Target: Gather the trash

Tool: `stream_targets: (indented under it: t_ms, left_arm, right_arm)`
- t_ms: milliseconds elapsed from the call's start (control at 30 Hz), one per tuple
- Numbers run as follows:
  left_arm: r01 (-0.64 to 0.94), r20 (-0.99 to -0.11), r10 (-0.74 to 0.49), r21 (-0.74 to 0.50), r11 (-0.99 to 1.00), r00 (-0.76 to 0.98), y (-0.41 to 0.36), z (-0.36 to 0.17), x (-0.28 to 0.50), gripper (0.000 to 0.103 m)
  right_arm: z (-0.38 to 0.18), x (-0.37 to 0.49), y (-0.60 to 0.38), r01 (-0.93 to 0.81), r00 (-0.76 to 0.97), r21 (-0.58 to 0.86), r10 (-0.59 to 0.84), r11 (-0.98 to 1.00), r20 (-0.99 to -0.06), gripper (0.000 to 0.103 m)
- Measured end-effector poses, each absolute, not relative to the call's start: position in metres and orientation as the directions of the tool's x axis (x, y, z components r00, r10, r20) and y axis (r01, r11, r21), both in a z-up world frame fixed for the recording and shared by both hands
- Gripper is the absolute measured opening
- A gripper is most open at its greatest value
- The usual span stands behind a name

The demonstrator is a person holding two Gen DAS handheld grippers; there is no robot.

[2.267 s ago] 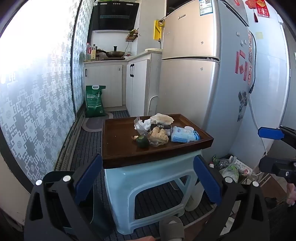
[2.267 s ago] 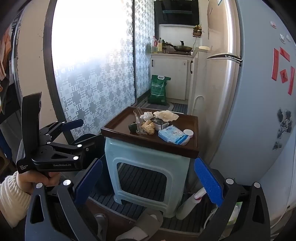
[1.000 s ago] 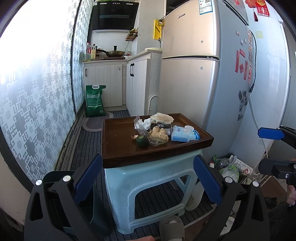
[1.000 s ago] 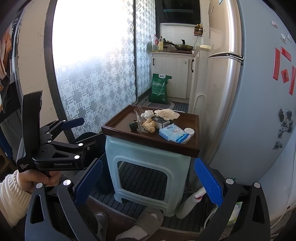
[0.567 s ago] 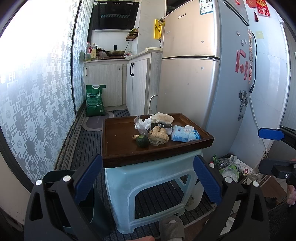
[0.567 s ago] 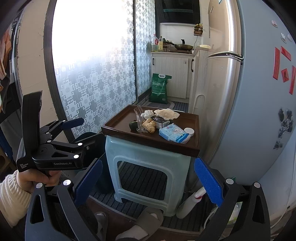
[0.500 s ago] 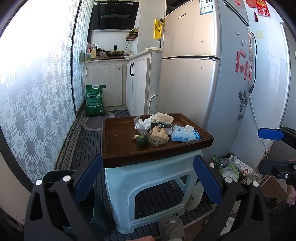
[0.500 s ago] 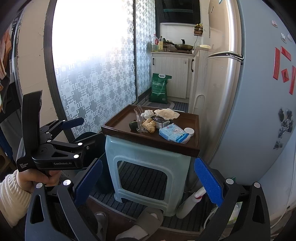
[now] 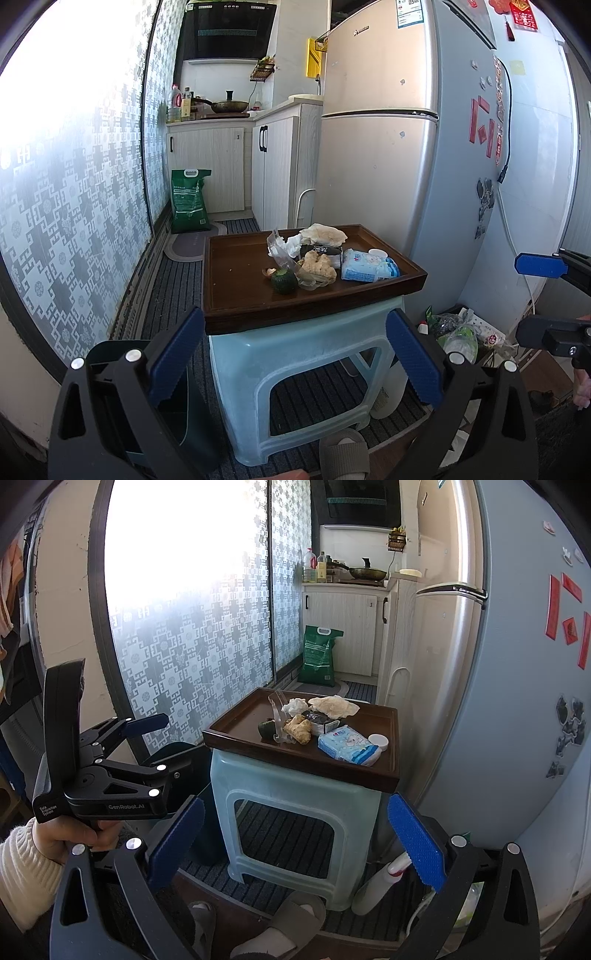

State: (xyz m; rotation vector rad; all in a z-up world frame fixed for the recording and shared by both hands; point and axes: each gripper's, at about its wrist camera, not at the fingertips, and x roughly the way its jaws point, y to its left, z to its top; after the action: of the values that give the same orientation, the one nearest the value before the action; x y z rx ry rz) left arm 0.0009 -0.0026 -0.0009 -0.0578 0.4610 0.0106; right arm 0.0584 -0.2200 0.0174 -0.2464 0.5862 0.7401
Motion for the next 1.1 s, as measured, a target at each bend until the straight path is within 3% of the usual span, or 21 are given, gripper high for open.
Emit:
stream_targets:
  t_ms: [1100]
  left_arm:
    - [-0.021, -0.443, -0.003, -0.049, 0.999, 0.896, -0.0008, -0.0021, -0.0020, 0.100]
  right_arm:
    - [0.0191, 0.0566, -0.2204, -0.695, 0.595, -0.011, 0.567, 0.719, -0.569, 0.101]
